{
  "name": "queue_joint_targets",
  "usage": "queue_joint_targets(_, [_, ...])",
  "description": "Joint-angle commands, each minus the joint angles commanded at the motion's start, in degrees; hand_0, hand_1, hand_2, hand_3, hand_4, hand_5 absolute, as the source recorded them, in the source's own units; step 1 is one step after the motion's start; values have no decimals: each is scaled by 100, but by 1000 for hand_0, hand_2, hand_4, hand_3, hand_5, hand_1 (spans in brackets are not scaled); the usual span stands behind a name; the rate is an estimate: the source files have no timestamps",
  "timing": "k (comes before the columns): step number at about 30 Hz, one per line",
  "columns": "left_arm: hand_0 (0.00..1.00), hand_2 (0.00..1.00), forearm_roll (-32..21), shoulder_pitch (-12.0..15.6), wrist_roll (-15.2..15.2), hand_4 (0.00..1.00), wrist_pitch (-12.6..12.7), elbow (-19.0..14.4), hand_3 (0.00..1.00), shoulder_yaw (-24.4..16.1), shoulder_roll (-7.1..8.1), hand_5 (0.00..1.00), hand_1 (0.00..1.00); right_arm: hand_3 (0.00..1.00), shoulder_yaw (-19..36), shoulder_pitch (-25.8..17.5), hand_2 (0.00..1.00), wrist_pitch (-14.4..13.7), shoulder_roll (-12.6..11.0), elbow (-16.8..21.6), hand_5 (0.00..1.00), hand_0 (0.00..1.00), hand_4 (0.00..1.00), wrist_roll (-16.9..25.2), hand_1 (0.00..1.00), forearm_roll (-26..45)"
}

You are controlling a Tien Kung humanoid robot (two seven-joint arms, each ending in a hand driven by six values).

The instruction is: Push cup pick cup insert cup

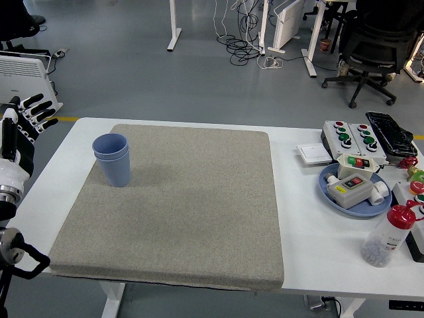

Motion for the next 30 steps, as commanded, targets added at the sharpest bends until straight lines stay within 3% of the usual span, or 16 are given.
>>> queue_joint_targets(2, [737, 778, -484, 217, -163, 581, -88, -3, 744, 22, -58, 998, 773, 587, 15, 2, 656, 0, -1, -2, 462, 704, 83, -2, 641, -21])
queue_joint_targets(3, [819, 877, -708, 297, -233, 589, -109, -8, 832, 70, -50, 998, 851, 587, 22, 3, 656, 0, -1, -3, 464, 704, 83, -5, 641, -35])
queue_joint_targets(8, [819, 877, -1737, 669, -407, 589, -240, -56, 832, 391, 88, 998, 851, 587, 38, 4, 656, 1, -7, -5, 464, 704, 83, -7, 641, -67])
queue_joint_targets(9, [883, 917, -1787, 719, -374, 591, -277, -30, 871, 445, 115, 998, 873, 587, 34, 7, 656, 2, -10, -5, 460, 704, 83, -3, 641, -61])
queue_joint_targets(16, [904, 945, -1676, 711, -219, 595, -300, 220, 899, 422, 95, 998, 889, 587, -28, 53, 656, 3, -23, -5, 463, 703, 83, 30, 641, 29])
queue_joint_targets(30, [905, 947, -1628, 653, -204, 599, -271, 348, 904, 527, 56, 998, 892, 587, -46, 117, 655, 3, -31, -7, 461, 703, 83, 37, 641, 61])
